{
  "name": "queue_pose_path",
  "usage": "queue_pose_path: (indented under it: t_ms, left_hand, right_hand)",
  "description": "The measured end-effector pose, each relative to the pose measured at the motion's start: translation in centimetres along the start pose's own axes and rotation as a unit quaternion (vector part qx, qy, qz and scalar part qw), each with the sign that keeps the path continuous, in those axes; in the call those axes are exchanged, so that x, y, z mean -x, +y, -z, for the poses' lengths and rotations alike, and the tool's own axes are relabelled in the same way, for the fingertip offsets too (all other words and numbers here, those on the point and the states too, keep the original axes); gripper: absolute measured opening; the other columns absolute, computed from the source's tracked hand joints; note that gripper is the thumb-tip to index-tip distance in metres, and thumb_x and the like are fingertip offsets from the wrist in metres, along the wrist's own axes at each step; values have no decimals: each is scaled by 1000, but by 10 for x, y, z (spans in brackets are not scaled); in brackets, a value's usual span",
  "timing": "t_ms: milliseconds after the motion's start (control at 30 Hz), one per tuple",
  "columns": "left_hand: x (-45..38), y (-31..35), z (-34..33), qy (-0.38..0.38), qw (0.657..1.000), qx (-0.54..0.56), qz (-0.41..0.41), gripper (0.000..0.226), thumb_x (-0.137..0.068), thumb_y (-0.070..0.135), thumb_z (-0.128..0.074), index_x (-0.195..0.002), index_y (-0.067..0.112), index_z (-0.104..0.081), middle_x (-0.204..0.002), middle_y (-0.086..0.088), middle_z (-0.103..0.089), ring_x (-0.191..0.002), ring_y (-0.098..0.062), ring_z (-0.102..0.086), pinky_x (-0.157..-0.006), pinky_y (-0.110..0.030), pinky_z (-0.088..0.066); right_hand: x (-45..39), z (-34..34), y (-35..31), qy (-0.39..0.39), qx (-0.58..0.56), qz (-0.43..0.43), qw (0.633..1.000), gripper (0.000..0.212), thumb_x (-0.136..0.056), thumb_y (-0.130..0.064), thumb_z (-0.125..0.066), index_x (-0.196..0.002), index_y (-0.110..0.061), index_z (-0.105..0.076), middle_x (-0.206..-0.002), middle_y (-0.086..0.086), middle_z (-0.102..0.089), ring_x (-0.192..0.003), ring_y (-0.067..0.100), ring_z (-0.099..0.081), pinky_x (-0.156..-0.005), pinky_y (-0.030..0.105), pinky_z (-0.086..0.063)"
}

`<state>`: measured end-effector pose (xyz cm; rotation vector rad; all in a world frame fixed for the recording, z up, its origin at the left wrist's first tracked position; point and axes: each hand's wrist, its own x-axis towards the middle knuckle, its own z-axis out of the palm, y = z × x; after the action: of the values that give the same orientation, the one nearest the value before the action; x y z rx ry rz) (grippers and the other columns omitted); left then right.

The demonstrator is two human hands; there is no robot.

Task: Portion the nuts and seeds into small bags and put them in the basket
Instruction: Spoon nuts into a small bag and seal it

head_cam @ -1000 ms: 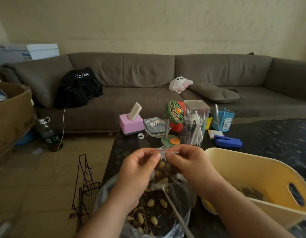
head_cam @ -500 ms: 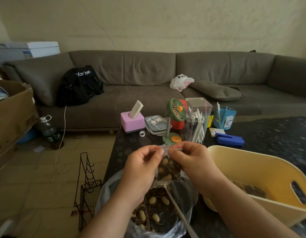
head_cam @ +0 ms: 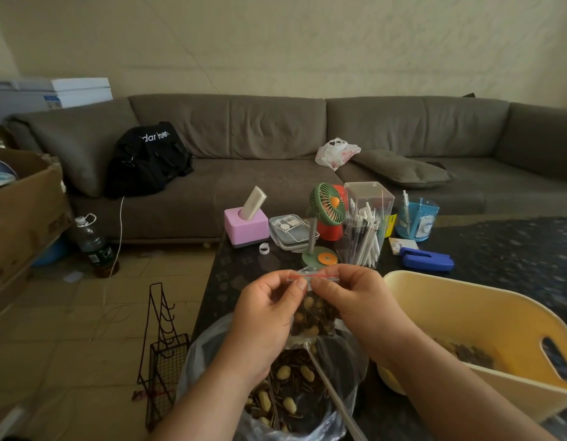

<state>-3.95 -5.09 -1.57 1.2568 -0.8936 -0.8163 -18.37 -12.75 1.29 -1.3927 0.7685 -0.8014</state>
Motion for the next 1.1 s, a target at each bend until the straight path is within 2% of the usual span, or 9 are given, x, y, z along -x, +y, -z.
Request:
queue_pose_path:
  t_ms: [67,200,433,600,800,867,1000,1100]
  left_hand:
    - [0,0,0,-3,1000,-4,0,12,-104,24,-67,-102,28,-79,-98,2,-82,-97,-13,-78,-79,-28,-62]
    - [1,0,-2,-6,1000,-14,-8,12,-104,23,-67,-102,26,-78,-95,4,-81,-91,-9,-77,-71,-19,-58]
    - [-1,-2,0,-12,1000,-7,-13,15,-104,24,-68,-98,33,-79,-99,0,-81,-99,-17,-78,-85,-33,-63]
    - [-2,-3,2,-5,999,-30,-20,14,-102,26,-69,-98,35,-79,-98,4,-81,-98,-12,-77,-79,-25,-60]
    - [-2,-5,-1,8,999,-48,-20,9,-102,27,-70,-102,27,-79,-93,8,-80,-91,-6,-76,-72,-18,-57]
    - [-2,-4,-2,17,999,-27,-14,8,-101,26,-72,-101,24,-80,-92,5,-81,-89,-8,-77,-74,-22,-59]
    - [-5,-7,2,12,1000,-14,-9,12,-101,28,-71,-106,25,-81,-99,3,-82,-100,-13,-77,-94,-39,-62]
    - [-6,-8,3,11,1000,-16,-8,14,-103,29,-69,-108,26,-82,-102,3,-82,-104,-15,-77,-98,-45,-62]
  right_hand:
    - [0,0,1,7,10,2,1000,8,-97,-10,-70,-98,-3,-75,-89,15,-79,-86,27,-79,-75,33,-64]
    - [-2,-1,3,14,23,5,1000,7,-97,-9,-70,-93,-7,-75,-86,13,-79,-84,26,-78,-76,35,-64]
    - [-1,-2,4,0,21,4,1000,9,-96,-13,-72,-96,-5,-77,-92,16,-79,-94,33,-77,-88,43,-64]
    - [-1,-2,4,0,6,-2,1000,9,-95,-12,-73,-93,-4,-76,-89,19,-78,-84,29,-77,-80,40,-65]
    - [-2,-2,4,11,20,-1,1000,7,-95,-10,-73,-90,-6,-75,-88,19,-78,-83,28,-77,-77,37,-64]
    - [-1,-2,3,20,17,-5,1000,7,-93,-13,-75,-93,-6,-76,-87,16,-79,-83,28,-78,-75,35,-64]
    - [-1,1,1,36,12,-5,999,13,-89,-14,-79,-96,-5,-76,-90,15,-79,-87,29,-79,-78,38,-64]
    - [-1,2,-1,41,19,-13,999,11,-91,-14,-77,-96,-4,-75,-88,14,-79,-84,27,-79,-77,37,-64]
